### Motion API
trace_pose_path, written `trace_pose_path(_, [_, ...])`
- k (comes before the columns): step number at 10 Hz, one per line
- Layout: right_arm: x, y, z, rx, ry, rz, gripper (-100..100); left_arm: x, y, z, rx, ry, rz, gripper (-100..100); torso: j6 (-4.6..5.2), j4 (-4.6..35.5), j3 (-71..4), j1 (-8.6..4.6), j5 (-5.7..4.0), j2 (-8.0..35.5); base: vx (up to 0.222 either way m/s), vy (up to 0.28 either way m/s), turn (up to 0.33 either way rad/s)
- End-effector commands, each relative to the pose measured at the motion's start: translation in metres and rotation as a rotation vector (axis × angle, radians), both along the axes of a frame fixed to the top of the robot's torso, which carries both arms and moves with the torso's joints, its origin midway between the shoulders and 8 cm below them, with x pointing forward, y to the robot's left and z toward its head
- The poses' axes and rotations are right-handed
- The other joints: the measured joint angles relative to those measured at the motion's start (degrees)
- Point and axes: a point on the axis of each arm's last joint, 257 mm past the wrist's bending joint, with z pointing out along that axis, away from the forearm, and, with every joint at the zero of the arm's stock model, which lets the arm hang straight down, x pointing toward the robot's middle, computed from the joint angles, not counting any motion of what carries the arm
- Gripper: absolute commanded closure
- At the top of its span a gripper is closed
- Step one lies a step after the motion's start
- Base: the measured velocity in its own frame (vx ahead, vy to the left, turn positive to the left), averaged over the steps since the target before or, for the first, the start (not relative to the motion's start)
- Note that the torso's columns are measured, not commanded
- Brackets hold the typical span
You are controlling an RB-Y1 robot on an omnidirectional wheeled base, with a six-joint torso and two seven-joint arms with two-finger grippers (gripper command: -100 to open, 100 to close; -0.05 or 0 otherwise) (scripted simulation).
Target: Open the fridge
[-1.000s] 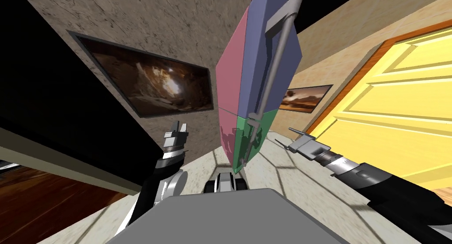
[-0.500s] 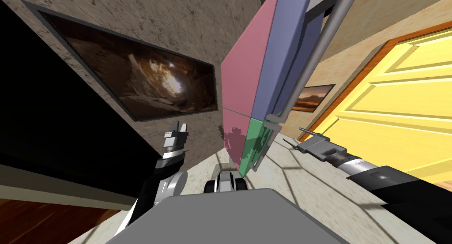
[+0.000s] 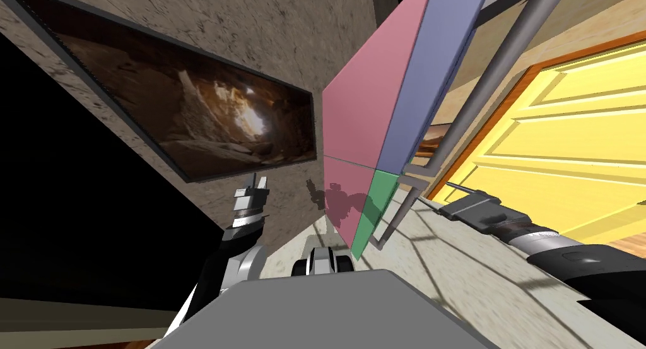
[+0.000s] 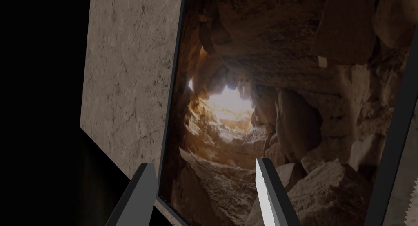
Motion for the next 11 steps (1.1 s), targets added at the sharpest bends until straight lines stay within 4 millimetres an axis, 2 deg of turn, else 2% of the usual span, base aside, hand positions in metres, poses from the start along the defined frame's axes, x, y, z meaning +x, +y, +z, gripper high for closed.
trace_pose_path(1, [-0.001,-0.002,0.000,-0.002,0.001,-0.007,-100,0.000,0.000,0.000,0.000,0.000,0.000,0,0.13,0.0,0.0,-0.51,-0.09,0.1,-0.004,0.018,-0.017])
trace_pose_path(2, [-0.001,-0.003,-0.001,-0.001,0.001,-0.009,100,0.000,0.000,0.000,0.000,0.000,0.000,0,0.29,0.1,0.2,-0.90,-0.25,0.3,-0.008,0.018,-0.017])
trace_pose_path(4, [0.006,0.021,-0.001,0.002,0.005,0.060,100,0.000,0.000,0.000,0.001,0.000,0.000,0,0.32,0.2,0.3,-1.20,-0.28,0.5,-0.115,-0.181,0.043])
trace_pose_path(7, [0.010,0.033,0.000,0.002,0.004,0.093,100,0.000,0.000,0.000,0.001,0.000,0.000,0,0.43,0.2,-0.1,-1.40,-0.18,0.0,-0.140,-0.241,0.026])
trace_pose_path(10, [0.018,0.068,0.003,0.000,0.002,0.191,100,0.000,0.000,0.000,0.001,0.000,0.000,0,0.22,0.1,-0.4,-1.16,-0.07,-0.3,-0.165,-0.298,0.053])
trace_pose_path(11, [0.018,0.068,0.003,0.000,0.002,0.191,100,0.000,0.000,0.000,0.001,0.000,0.000,0,0.22,0.1,-0.4,-1.18,-0.10,-0.4,-0.170,-0.248,0.037])
